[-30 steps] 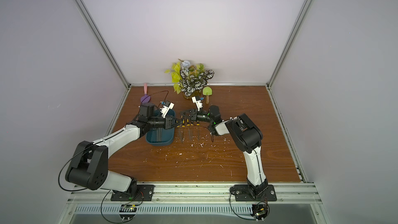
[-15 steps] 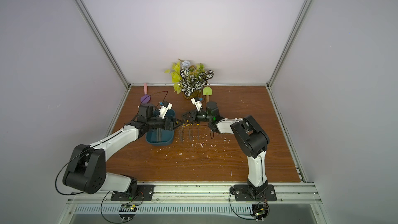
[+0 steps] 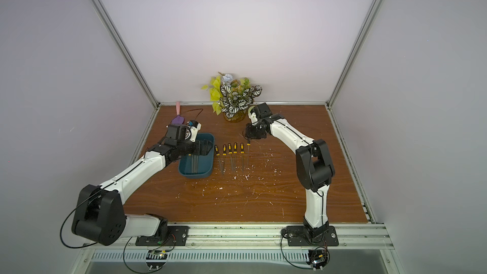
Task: Take the file tool out of the storage box
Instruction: Place the file tool at the center of the board.
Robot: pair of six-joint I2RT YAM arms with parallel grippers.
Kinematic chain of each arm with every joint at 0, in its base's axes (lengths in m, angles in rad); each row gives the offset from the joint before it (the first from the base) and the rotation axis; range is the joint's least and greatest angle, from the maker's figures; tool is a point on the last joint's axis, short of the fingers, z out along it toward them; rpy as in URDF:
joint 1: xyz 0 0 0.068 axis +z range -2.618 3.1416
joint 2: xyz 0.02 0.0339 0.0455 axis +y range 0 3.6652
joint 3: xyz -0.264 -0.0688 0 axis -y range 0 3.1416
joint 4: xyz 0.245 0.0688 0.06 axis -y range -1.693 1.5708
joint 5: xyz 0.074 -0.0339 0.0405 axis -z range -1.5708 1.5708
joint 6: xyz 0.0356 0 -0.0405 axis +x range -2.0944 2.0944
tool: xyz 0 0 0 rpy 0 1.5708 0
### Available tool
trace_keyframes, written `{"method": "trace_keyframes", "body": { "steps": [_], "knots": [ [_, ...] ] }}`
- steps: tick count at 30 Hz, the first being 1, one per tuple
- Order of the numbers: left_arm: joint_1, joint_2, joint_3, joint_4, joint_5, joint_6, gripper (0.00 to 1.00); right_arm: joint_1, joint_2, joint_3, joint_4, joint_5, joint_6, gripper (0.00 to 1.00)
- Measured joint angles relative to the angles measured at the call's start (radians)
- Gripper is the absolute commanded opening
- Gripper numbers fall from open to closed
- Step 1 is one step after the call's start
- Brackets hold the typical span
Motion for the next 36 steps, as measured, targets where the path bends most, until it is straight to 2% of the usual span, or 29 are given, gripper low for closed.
{"method": "trace_keyframes", "body": {
  "steps": [3,10,16,22,29,36],
  "knots": [
    [-0.002,0.015,0.000,-0.019,-0.041,0.007,1.00,0.005,0.039,0.000,-0.056,0.047,-0.008,0.00],
    [-0.008,0.042,-0.001,-0.042,-0.095,0.017,1.00,0.006,0.135,0.007,-0.061,0.069,0.003,0.02],
    [-0.013,0.042,-0.016,-0.055,-0.117,0.026,1.00,0.006,0.209,0.066,-0.053,0.069,0.014,0.12],
    [-0.013,0.044,-0.018,-0.060,-0.132,0.028,1.00,0.006,0.224,0.081,-0.036,0.068,0.028,0.25],
    [-0.013,0.053,-0.018,-0.063,-0.131,0.029,0.99,0.006,0.229,0.089,-0.009,0.069,0.034,0.32],
    [-0.013,0.055,-0.018,-0.067,-0.132,0.028,0.99,0.006,0.220,0.067,0.021,0.068,0.038,0.32]
  ]
}}
